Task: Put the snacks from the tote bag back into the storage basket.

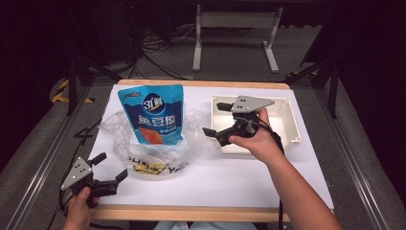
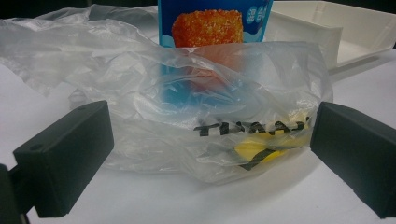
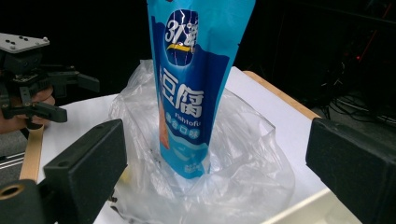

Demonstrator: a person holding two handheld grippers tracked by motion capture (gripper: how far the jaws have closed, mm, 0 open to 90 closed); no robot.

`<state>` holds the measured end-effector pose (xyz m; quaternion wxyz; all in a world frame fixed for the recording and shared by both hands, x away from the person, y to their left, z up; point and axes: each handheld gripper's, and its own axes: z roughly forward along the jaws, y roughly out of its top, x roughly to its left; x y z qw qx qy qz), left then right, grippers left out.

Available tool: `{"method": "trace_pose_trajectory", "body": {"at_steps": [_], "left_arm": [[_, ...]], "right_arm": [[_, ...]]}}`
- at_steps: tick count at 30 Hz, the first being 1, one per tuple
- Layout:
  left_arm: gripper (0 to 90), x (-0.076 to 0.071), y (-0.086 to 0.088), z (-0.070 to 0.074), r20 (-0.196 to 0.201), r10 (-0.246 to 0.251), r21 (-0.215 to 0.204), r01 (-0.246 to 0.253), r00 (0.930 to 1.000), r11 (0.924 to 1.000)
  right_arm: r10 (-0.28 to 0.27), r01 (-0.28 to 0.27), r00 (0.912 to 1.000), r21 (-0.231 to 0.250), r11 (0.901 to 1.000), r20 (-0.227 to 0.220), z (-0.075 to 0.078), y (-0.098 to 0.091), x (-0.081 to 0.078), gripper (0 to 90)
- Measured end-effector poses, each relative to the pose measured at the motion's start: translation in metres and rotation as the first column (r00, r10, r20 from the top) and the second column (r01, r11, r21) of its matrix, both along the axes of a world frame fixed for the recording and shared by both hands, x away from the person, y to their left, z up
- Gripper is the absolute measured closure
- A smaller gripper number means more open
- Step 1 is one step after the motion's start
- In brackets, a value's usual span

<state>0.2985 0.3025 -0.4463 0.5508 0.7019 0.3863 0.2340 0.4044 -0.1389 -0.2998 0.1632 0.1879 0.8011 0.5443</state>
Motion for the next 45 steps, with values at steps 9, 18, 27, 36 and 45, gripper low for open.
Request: {"method": "trace_pose_trajectory", "body": {"at_steps": [9, 18, 27, 36, 45], "left_arm": [[0.2, 0.000, 0.000, 0.000, -0.007, -0.008, 0.006, 0.008, 0.9999, 1.0000], [0.2, 0.001, 0.001, 0.000, -0.002, -0.008, -0.009, 0.008, 1.0000, 0.9999], [0.2, 0.001, 0.001, 0.000, 0.001, -0.009, -0.013, 0.009, 1.0000, 0.9999], [0.2, 0.001, 0.002, 0.001, 0.003, -0.007, -0.016, 0.007, 1.0000, 0.9998], [0.2, 0.000, 0.002, 0.001, 0.006, -0.011, -0.027, 0.011, 0.9999, 0.9996]], "right_arm": [[0.018, -0.017, 0.9996, -0.037, 0.9992, 0.023, 0.001, 0.027, 0.021, 4.0], [0.051, -0.051, 0.9984, -0.011, 0.9986, 0.022, 0.000, 0.049, 0.035, 3.9], [0.050, -0.051, 0.9986, -0.015, 0.9986, -0.016, -0.007, 0.070, 0.054, 3.7], [0.088, -0.088, 0.9960, -0.030, 0.9957, -0.017, -0.022, 0.094, 0.067, 3.8], [0.078, -0.079, 0.9969, -0.044, 0.9959, -0.008, -0.044, 0.115, 0.072, 4.4]]}}
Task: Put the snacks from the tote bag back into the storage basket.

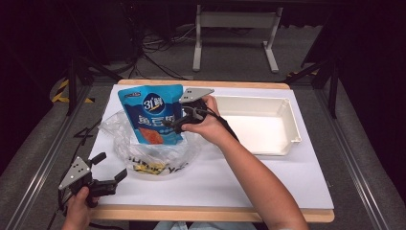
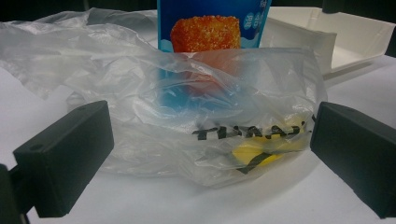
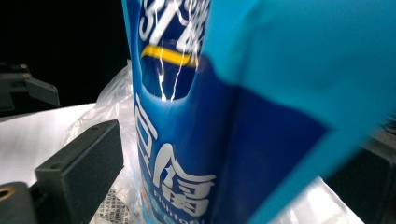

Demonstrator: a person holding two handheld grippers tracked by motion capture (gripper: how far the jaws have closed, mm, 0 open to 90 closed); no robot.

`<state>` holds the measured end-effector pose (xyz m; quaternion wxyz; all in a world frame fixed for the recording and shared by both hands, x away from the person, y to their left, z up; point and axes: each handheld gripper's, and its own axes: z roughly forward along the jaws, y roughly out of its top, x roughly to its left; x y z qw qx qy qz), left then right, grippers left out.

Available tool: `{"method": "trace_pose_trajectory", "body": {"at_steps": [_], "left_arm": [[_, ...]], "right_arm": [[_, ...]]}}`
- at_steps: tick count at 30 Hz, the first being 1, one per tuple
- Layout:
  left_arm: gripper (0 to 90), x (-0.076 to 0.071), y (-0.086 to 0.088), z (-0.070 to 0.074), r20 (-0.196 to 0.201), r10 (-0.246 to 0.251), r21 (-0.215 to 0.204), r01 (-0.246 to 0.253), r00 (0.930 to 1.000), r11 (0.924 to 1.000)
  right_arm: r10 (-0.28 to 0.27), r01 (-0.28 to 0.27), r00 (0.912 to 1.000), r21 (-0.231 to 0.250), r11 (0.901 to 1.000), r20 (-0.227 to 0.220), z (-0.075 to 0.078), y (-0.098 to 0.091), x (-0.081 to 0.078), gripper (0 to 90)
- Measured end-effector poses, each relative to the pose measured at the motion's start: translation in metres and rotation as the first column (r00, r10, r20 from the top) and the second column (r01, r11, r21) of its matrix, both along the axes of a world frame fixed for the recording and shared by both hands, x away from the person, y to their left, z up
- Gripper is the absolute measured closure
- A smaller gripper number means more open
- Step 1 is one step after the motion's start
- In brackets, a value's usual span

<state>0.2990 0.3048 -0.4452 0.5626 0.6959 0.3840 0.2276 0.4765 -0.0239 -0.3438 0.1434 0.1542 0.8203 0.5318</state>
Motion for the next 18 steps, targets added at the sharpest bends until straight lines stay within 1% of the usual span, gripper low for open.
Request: {"method": "trace_pose_trajectory", "body": {"at_steps": [3, 5, 7, 8, 18], "left_arm": [[0.2, 0.000, 0.000, 0.000, 0.000, -0.001, -0.001, 0.001, 1.0000, 1.0000], [0.2, 0.000, 0.001, 0.000, -0.001, -0.002, -0.002, 0.002, 1.0000, 1.0000], [0.2, 0.000, 0.001, 0.000, -0.001, -0.002, -0.003, 0.002, 1.0000, 1.0000], [0.2, 0.000, 0.001, 0.000, -0.002, -0.001, -0.005, 0.001, 1.0000, 1.0000], [0.2, 0.000, 0.001, 0.000, -0.003, -0.001, -0.006, 0.001, 1.0000, 1.0000]], "right_arm": [[0.006, -0.006, 0.9999, -0.003, 1.0000, 0.009, -0.009, 0.007, 0.002, 4.6], [0.014, -0.014, 0.9999, -0.008, 0.9999, 0.003, -0.014, 0.011, 0.003, 4.7], [0.017, -0.017, 0.9998, -0.010, 0.9998, 0.006, -0.016, 0.013, 0.003, 4.7], [0.025, -0.025, 0.9996, -0.013, 0.9996, 0.009, -0.020, 0.015, 0.003, 4.6], [0.055, -0.054, 0.9981, -0.049, 0.9973, 0.029, -0.035, 0.023, 0.006, 5.8]]}}
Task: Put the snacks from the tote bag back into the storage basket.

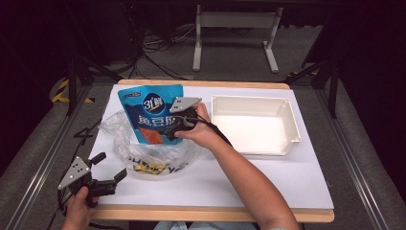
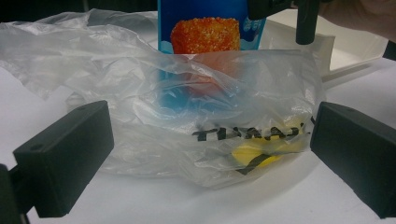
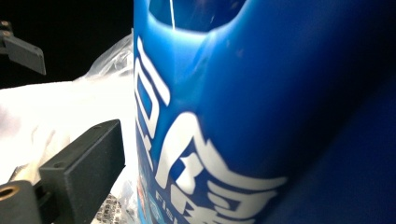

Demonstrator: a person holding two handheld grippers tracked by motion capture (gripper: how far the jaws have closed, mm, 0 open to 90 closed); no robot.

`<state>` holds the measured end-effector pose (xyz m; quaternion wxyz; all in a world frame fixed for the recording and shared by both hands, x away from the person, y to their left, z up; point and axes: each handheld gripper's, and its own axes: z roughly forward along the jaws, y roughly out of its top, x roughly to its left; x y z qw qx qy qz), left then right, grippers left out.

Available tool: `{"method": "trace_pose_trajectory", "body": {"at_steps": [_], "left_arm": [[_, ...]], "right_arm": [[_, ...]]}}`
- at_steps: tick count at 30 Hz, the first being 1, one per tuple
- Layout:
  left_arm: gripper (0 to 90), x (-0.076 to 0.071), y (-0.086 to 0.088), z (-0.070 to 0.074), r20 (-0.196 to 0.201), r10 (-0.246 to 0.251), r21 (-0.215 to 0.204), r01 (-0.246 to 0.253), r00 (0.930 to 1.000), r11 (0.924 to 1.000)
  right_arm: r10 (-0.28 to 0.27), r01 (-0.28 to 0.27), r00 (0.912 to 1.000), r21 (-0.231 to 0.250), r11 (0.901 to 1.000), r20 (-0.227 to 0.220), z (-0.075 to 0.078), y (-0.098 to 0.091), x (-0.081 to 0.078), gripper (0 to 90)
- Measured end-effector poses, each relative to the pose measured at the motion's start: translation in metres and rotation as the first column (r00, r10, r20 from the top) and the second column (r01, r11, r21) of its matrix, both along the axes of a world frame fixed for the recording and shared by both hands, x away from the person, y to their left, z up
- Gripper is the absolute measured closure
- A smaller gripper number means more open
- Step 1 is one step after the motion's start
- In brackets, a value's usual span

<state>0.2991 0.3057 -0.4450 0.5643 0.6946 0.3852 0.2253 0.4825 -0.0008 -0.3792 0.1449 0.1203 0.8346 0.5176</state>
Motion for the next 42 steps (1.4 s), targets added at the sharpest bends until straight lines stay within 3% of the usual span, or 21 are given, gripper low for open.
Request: {"method": "trace_pose_trajectory", "body": {"at_steps": [6, 13, 17, 22, 25, 42], "left_arm": [[0.2, 0.000, 0.000, 0.000, -0.001, 0.000, -0.002, 0.000, 1.0000, 1.0000], [0.2, 0.000, 0.000, 0.000, -0.002, 0.000, -0.003, 0.000, 1.0000, 1.0000], [0.2, 0.001, 0.000, 0.000, -0.002, 0.001, -0.003, -0.001, 1.0000, 1.0000], [0.2, 0.001, 0.000, 0.000, -0.003, 0.002, -0.004, -0.002, 1.0000, 1.0000], [0.2, 0.001, 0.000, 0.000, -0.003, 0.002, -0.004, -0.002, 1.0000, 1.0000], [0.2, 0.001, 0.000, -0.001, -0.004, 0.005, -0.001, -0.005, 1.0000, 1.0000]], "right_arm": [[-0.003, 0.003, 1.0000, 0.007, 1.0000, -0.005, -0.003, 0.000, 0.003, 6.5], [0.010, -0.010, 0.9997, -0.028, 0.9996, -0.023, -0.012, 0.000, 0.005, 10.2], [0.037, -0.040, 0.9982, -0.054, 0.9977, -0.046, -0.017, 0.000, 0.007, 20.8], [0.094, -0.099, 0.9928, -0.078, 0.9920, -0.075, -0.017, 0.001, 0.007, 43.6], [0.101, -0.108, 0.9922, -0.094, 0.9897, -0.073, -0.016, 0.000, 0.006, 47.9], [0.093, -0.099, 0.9934, -0.097, 0.9903, -0.067, -0.016, -0.001, 0.004, 51.5]]}}
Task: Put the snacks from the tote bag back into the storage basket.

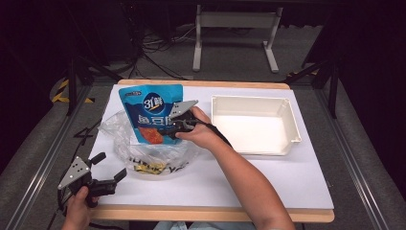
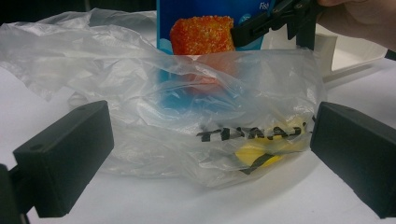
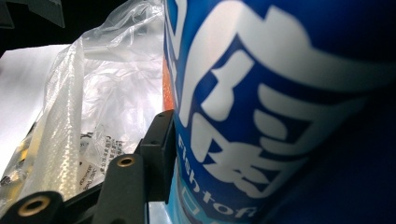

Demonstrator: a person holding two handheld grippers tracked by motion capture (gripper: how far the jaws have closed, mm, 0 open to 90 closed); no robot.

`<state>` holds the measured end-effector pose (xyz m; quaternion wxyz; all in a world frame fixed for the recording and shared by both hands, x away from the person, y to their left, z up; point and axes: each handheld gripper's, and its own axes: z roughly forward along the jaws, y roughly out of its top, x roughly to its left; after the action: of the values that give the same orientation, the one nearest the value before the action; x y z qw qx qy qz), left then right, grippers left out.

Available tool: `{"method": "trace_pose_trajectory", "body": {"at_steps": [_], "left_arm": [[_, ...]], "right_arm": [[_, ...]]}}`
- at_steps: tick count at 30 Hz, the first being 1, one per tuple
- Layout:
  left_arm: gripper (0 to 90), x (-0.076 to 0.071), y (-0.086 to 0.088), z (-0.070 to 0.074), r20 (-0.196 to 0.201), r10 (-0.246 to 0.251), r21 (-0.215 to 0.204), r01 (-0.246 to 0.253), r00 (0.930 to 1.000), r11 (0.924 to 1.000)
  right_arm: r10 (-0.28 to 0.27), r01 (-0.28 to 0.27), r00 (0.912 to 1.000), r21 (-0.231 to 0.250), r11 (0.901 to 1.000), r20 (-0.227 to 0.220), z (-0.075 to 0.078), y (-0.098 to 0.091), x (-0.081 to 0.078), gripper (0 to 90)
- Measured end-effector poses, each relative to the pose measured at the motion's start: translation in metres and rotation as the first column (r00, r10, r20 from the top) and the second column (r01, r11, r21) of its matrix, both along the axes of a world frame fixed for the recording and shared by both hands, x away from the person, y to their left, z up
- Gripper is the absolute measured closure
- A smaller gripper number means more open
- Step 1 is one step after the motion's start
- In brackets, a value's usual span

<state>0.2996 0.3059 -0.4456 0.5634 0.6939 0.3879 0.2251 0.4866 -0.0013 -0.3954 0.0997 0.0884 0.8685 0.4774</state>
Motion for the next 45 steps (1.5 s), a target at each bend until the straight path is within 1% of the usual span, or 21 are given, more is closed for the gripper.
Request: {"method": "trace_pose_trajectory", "body": {"at_steps": [3, 5, 7, 8, 10, 11, 15, 17, 19, 20, 23, 24, 25, 26, 27, 30, 35, 37, 41, 43, 45], "left_arm": [[0.2, 0.000, 0.000, 0.000, 0.000, -0.001, 0.001, 0.001, 1.0000, 1.0000], [0.2, 0.000, 0.000, 0.000, 0.001, 0.000, -0.003, 0.000, 1.0000, 1.0000], [0.2, 0.000, 0.001, 0.000, 0.001, 0.000, -0.004, 0.000, 1.0000, 1.0000], [0.2, 0.000, 0.001, 0.000, -0.003, -0.002, 0.001, 0.002, 1.0000, 1.0000], [0.2, 0.000, 0.002, 0.000, -0.003, -0.001, 0.001, 0.001, 1.0000, 1.0000], [0.2, 0.000, 0.002, 0.000, -0.003, -0.001, 0.001, 0.001, 1.0000, 1.0000], [0.2, 0.000, 0.002, 0.000, -0.003, -0.001, 0.000, 0.001, 1.0000, 1.0000], [0.2, 0.000, 0.002, 0.000, 0.001, 0.003, -0.006, -0.003, 1.0000, 1.0000], [0.2, 0.000, 0.002, 0.001, -0.005, -0.001, 0.002, 0.001, 1.0000, 1.0000], [0.2, 0.000, 0.001, 0.000, -0.001, 0.003, -0.002, -0.003, 1.0000, 1.0000], [0.2, 0.000, 0.000, 0.000, 0.001, 0.003, -0.008, -0.003, 1.0000, 1.0000], [0.2, 0.000, 0.000, 0.000, 0.001, 0.003, -0.008, -0.003, 1.0000, 1.0000], [0.2, 0.000, 0.000, 0.000, 0.000, 0.002, -0.004, -0.002, 1.0000, 1.0000], [0.2, 0.001, 0.000, 0.000, 0.001, 0.002, -0.006, -0.002, 1.0000, 1.0000], [0.2, 0.001, 0.000, 0.000, 0.001, 0.002, -0.004, -0.002, 1.0000, 1.0000], [0.2, 0.001, 0.000, -0.001, 0.003, 0.000, -0.008, 0.000, 1.0000, 1.0000], [0.2, 0.002, 0.000, 0.000, -0.001, 0.004, -0.007, -0.004, 1.0000, 1.0000], [0.2, 0.003, 0.000, 0.000, -0.002, 0.003, -0.009, -0.003, 1.0000, 1.0000], [0.2, 0.004, -0.001, 0.000, -0.007, -0.006, -0.001, 0.006, 1.0000, 1.0000], [0.2, 0.004, -0.001, -0.001, -0.006, -0.005, -0.010, 0.005, 1.0000, 0.9999], [0.2, 0.005, -0.001, -0.001, -0.004, -0.002, -0.012, 0.002, 1.0000, 0.9999]], "right_arm": [[-0.016, 0.016, 0.9999, 0.001, 0.9999, -0.006, 0.001, 0.002, -0.001, 52.2], [-0.027, 0.027, 0.9993, 0.004, 0.9996, -0.026, 0.002, 0.003, 0.000, 52.9], [-0.042, 0.041, 0.9984, -0.005, 0.9991, -0.037, 0.006, 0.003, 0.001, 53.7], [-0.048, 0.048, 0.9984, -0.016, 0.9987, -0.030, 0.008, 0.003, 0.001, 53.9], [-0.050, 0.050, 0.9984, -0.016, 0.9986, -0.026, 0.010, 0.004, 0.001, 54.1], [-0.050, 0.050, 0.9986, -0.015, 0.9986, -0.014, 0.012, 0.003, 0.001, 54.1], [-0.044, 0.044, 0.9990, -0.005, 0.9990, -0.008, 0.024, 0.000, 0.001, 54.2], [-0.042, 0.042, 0.9991, -0.014, 0.9990, 0.000, 0.031, -0.002, 0.000, 54.2], [-0.041, 0.041, 0.9991, -0.011, 0.9991, -0.001, 0.038, -0.003, -0.001, 54.2], [-0.039, 0.039, 0.9992, -0.011, 0.9992, 0.001, 0.042, -0.005, -0.001, 54.2], [-0.037, 0.037, 0.9993, -0.011, 0.9993, -0.005, 0.055, -0.008, -0.004, 54.1], [-0.037, 0.037, 0.9993, -0.011, 0.9993, -0.005, 0.055, -0.008, -0.004, 54.1], [-0.037, 0.037, 0.9993, -0.010, 0.9993, -0.006, 0.059, -0.009, -0.005, 54.1], [-0.031, 0.031, 0.9994, -0.009, 0.9995, -0.013, 0.068, -0.012, -0.007, 54.1], [-0.031, 0.031, 0.9994, -0.009, 0.9995, -0.013, 0.068, -0.012, -0.007, 54.1], [-0.019, 0.019, 0.9997, -0.009, 0.9998, -0.012, 0.078, -0.014, -0.011, 54.1], [0.001, -0.001, 1.0000, -0.005, 1.0000, 0.007, 0.094, -0.018, -0.018, 54.1], [0.001, -0.001, 1.0000, -0.001, 1.0000, 0.009, 0.096, -0.019, -0.019, 54.1], [0.017, -0.017, 0.9997, 0.014, 0.9998, 0.019, 0.107, -0.025, -0.023, 54.1], [0.021, -0.021, 0.9996, 0.023, 0.9995, 0.018, 0.112, -0.027, -0.025, 54.1], [0.024, -0.025, 0.9993, 0.019, 0.9995, 0.028, 0.115, -0.029, -0.026, 54.2]]}}
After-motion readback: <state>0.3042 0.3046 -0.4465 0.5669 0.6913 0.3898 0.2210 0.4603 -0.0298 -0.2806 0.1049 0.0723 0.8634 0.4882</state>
